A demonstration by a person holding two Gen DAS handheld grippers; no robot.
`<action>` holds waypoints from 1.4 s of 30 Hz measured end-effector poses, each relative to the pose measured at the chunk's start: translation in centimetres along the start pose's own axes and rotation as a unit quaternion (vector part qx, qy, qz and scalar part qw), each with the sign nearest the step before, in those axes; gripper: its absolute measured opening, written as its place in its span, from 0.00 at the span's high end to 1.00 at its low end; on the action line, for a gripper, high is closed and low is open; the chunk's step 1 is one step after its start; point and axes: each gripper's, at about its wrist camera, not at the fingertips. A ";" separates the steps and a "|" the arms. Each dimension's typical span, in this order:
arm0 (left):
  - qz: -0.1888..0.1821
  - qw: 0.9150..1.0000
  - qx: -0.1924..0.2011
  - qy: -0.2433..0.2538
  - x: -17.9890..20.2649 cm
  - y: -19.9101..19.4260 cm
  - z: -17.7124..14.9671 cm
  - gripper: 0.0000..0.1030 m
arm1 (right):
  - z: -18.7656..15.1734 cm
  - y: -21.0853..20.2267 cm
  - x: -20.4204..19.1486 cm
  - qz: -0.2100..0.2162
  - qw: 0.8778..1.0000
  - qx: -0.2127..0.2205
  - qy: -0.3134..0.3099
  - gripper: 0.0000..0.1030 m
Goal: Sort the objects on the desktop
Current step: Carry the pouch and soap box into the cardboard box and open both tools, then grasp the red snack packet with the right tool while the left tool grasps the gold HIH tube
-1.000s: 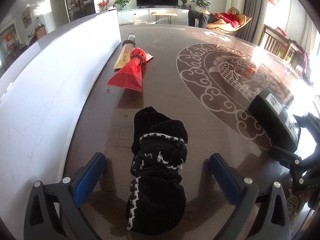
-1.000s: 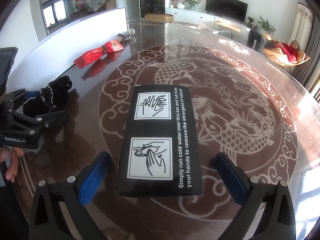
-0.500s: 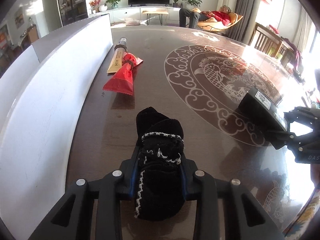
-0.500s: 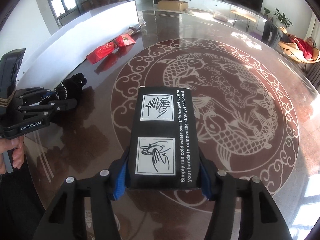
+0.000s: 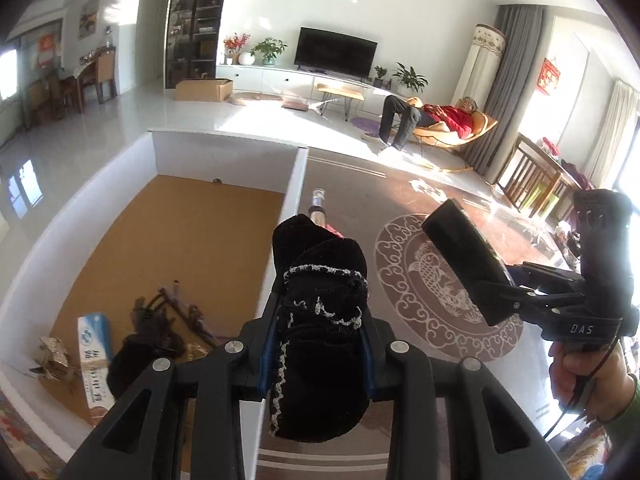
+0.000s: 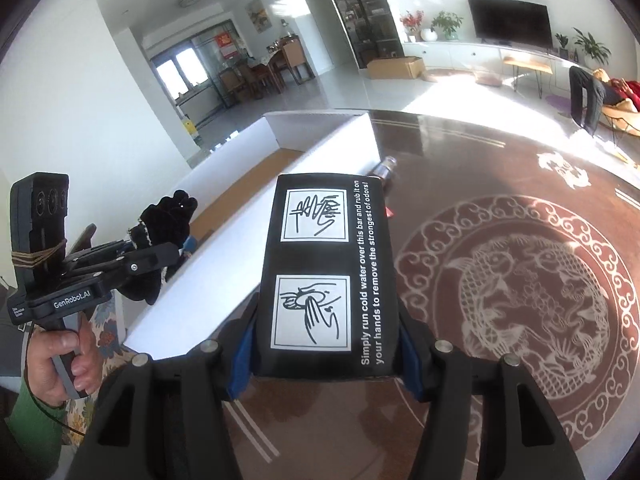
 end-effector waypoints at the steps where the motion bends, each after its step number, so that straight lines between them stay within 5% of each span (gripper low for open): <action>1: 0.016 1.000 -0.003 -0.011 -1.9 0.1 0.5 0.68 | 1.7 0.9 -1.7 0.010 1.000 0.005 -0.014 0.43; 9: 0.101 0.983 -0.122 -0.096 -13.2 6.2 -1.8 0.64 | 9.7 13.6 -12.5 0.045 0.996 -0.027 -0.078 0.41; 11: 0.129 0.974 -0.154 -0.106 -14.0 7.4 -2.4 0.37 | 9.8 16.9 -13.8 0.050 0.993 -0.061 -0.086 0.31; 12: 0.134 0.972 -0.154 -0.113 -14.2 7.4 -2.8 0.33 | 9.7 18.2 -14.2 0.047 0.992 -0.076 -0.089 0.27; 15: 0.131 0.977 -0.113 -0.124 -14.3 5.6 -3.1 0.22 | 9.2 18.0 -14.2 0.048 0.993 -0.057 -0.088 0.25; 19: 0.136 0.985 -0.057 -0.092 -11.2 3.0 -3.6 0.21 | 6.5 13.5 -10.4 0.047 0.997 -0.003 -0.063 0.18; 22: 0.109 0.993 -0.012 -0.050 -6.4 0.7 -4.0 0.21 | 2.8 9.4 -5.1 -0.010 0.998 0.031 -0.047 0.10; 25: 0.053 0.998 0.020 -0.003 -0.5 -0.1 -3.2 0.20 | -0.7 8.3 1.4 -0.067 0.998 0.002 -0.006 0.10; 28: 0.025 0.999 0.030 0.031 4.3 0.0 -3.6 0.18 | -1.8 8.7 6.5 -0.082 0.995 -0.034 0.045 0.22; 31: 0.029 0.998 0.032 0.043 6.4 0.6 -4.4 0.18 | -0.9 9.7 7.5 -0.070 0.996 -0.040 0.049 0.28; 40: 0.057 0.998 0.023 0.003 3.0 -0.7 -6.8 0.18 | 5.8 19.4 3.9 -0.080 0.994 -0.050 0.048 0.32; 42: 0.062 0.998 0.021 0.009 3.0 -1.1 -7.3 0.18 | 6.0 20.8 3.7 -0.124 0.990 -0.064 0.030 0.59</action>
Point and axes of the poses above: each gripper's, at about its wrist camera, not at the fingertips, and y roughly the way its jaws point, x to its right, z to its top, and after that the axes turned 5 degrees about -x, right-handed
